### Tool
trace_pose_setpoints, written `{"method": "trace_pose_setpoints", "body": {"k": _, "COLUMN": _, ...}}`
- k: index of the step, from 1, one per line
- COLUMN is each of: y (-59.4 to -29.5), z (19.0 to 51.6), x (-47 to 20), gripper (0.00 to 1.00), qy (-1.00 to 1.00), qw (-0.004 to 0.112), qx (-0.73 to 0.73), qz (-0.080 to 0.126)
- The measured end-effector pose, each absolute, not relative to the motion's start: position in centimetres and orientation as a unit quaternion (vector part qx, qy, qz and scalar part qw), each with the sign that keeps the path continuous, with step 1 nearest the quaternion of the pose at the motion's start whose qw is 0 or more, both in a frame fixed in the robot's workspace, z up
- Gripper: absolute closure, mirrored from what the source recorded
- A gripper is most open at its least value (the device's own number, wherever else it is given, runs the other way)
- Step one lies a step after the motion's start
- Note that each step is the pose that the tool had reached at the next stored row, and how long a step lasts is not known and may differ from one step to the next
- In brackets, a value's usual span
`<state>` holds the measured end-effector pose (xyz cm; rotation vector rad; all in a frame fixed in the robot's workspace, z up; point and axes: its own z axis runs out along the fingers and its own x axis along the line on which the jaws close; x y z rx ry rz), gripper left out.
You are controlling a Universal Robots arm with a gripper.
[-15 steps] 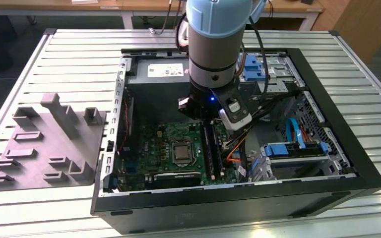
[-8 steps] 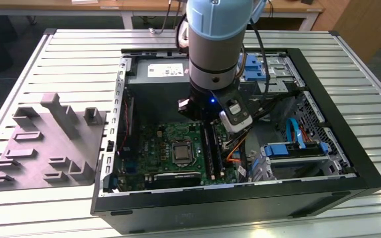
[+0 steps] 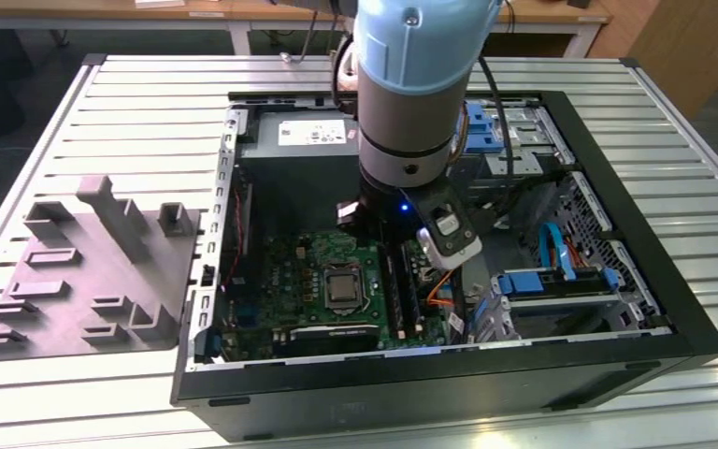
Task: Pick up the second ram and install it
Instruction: 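Press down the second ram until it locks into place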
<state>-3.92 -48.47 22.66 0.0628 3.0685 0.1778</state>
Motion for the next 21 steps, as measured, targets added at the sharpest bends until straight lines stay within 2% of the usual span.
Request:
{"method": "trace_pose_setpoints", "body": {"k": 5, "y": -49.3, "z": 22.7, "x": -3.9, "gripper": 0.89, "qy": 0.999, "qw": 0.034, "qx": 0.02, "qz": 0.035}}
{"method": "trace_pose_setpoints", "body": {"k": 11, "y": -50.5, "z": 22.7, "x": -3.9, "gripper": 0.89, "qy": 0.999, "qw": 0.034, "qx": 0.019, "qz": 0.021}}
{"method": "trace_pose_setpoints", "body": {"k": 21, "y": -51.4, "z": 22.7, "x": -3.9, "gripper": 0.89, "qy": 0.999, "qw": 0.034, "qx": 0.019, "qz": 0.017}}
